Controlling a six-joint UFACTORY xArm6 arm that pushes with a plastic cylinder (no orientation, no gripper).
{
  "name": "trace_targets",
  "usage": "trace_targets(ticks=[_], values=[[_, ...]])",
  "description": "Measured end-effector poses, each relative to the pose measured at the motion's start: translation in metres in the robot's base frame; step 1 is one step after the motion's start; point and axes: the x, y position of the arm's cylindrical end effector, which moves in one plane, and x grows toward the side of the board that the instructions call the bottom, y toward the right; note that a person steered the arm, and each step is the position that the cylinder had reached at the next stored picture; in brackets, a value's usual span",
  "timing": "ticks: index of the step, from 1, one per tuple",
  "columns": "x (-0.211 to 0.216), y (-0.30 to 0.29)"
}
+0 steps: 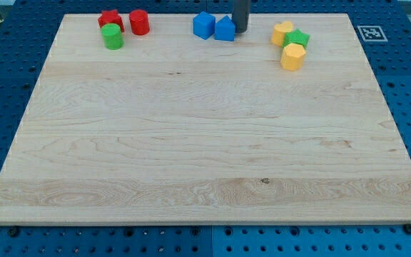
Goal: Move your arm towards green star
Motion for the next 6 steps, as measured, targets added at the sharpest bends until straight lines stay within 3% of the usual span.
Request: trace_targets(ticks=[1, 3, 6], values=[[0.0, -0.008], [-0.001, 0.049], [0.01, 0.052]])
